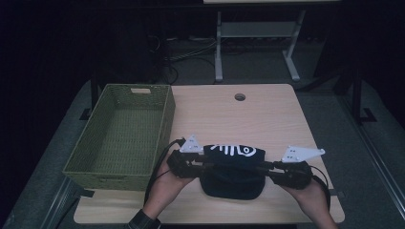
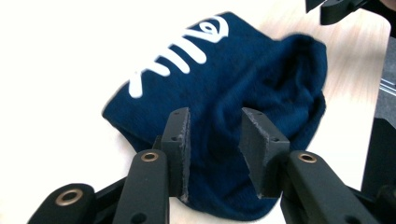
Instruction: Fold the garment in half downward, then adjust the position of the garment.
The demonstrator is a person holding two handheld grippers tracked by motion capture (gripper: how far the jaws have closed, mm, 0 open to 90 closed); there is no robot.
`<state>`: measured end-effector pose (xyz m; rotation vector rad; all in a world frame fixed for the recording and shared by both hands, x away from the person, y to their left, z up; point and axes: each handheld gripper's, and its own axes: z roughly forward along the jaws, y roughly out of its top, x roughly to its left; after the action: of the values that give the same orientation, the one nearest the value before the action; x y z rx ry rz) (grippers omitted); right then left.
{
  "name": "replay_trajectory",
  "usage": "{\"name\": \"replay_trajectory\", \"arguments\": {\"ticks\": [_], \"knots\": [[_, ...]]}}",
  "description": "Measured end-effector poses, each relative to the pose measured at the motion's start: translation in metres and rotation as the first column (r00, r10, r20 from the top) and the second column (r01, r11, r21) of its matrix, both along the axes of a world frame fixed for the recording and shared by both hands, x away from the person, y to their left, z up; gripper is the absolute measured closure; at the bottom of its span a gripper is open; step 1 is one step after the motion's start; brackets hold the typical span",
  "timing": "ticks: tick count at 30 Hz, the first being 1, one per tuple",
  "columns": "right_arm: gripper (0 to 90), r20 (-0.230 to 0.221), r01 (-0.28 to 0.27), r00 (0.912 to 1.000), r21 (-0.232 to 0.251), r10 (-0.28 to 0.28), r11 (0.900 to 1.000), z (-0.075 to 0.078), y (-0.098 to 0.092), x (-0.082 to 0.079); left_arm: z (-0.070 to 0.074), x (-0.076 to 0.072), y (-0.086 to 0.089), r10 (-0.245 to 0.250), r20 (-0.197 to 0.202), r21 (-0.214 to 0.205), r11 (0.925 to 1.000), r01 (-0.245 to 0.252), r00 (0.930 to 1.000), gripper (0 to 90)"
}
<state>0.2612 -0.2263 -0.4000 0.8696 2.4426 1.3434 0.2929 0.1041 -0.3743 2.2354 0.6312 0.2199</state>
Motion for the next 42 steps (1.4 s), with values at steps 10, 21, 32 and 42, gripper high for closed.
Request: {"name": "replay_trajectory", "arguments": {"ticks": [10, 21, 32, 42], "knots": [[89.5, -0.041, -0.005, 0.9992, -0.038, 0.004, 0.9992, -0.016, 0.01, 0.026, 0.0, 0.047, -0.019, 0.036, 0.012, -0.024, 0.9991, -0.036, 0.9993, 77.0], [89.8, -0.074, -0.041, 0.9965, -0.035, 0.039, 0.9985, -0.026, 0.012, 0.017, -0.03, 0.072, -0.029, 0.062, -0.053, 0.02, 0.998, -0.061, 0.9967, 80.6], [90.0, -0.158, -0.121, 0.9814, -0.072, 0.109, 0.99, -0.048, 0.029, 0.001, -0.057, 0.078, -0.038, 0.049, -0.111, 0.072, 0.9965, -0.041, 0.9926, 88.9], [90.0, -0.185, -0.173, 0.9705, -0.092, 0.154, 0.9806, -0.065, 0.048, -0.017, -0.075, 0.087, -0.055, -0.015, -0.132, 0.104, 0.9942, 0.029, 0.9911, 90.0]]}}
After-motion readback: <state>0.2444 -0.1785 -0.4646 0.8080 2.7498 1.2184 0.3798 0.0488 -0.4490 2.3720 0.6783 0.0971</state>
